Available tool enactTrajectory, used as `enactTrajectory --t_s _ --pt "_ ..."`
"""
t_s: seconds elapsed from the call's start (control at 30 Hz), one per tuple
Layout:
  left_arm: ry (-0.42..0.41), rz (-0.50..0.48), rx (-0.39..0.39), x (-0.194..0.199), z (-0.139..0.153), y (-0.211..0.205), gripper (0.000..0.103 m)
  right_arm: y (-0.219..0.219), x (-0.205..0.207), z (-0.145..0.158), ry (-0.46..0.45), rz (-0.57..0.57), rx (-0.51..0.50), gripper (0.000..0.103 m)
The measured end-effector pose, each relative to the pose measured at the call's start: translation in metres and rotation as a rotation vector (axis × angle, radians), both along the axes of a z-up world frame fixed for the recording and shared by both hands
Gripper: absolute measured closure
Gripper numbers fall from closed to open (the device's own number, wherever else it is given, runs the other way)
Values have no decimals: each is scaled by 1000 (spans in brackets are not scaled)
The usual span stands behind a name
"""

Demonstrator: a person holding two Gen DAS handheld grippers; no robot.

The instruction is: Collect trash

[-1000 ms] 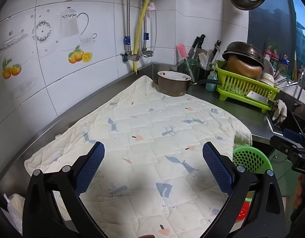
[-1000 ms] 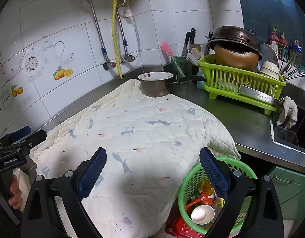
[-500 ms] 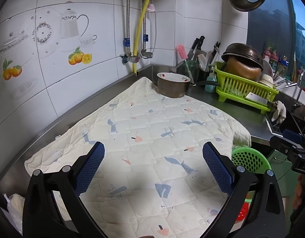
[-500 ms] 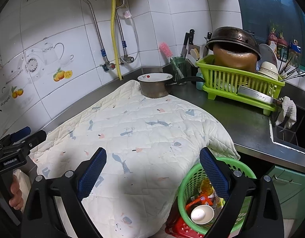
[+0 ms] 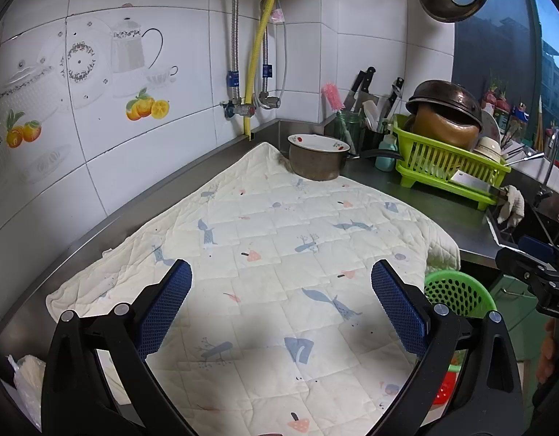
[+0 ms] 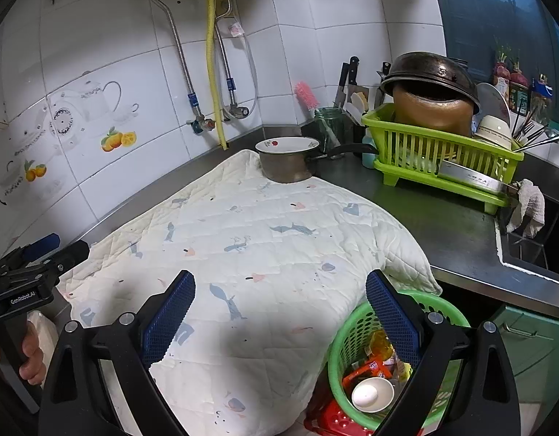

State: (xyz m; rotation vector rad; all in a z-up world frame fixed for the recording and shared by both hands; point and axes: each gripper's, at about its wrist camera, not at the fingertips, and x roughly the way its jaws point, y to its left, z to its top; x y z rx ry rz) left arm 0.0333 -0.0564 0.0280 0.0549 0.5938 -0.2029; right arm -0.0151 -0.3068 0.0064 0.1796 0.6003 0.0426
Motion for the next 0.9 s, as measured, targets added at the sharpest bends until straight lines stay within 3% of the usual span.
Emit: enactTrajectory --t_s 0.9 --pt "-6 -6 -2 -3 5 -3 5 2 -1 3 -6 -1 -4 11"
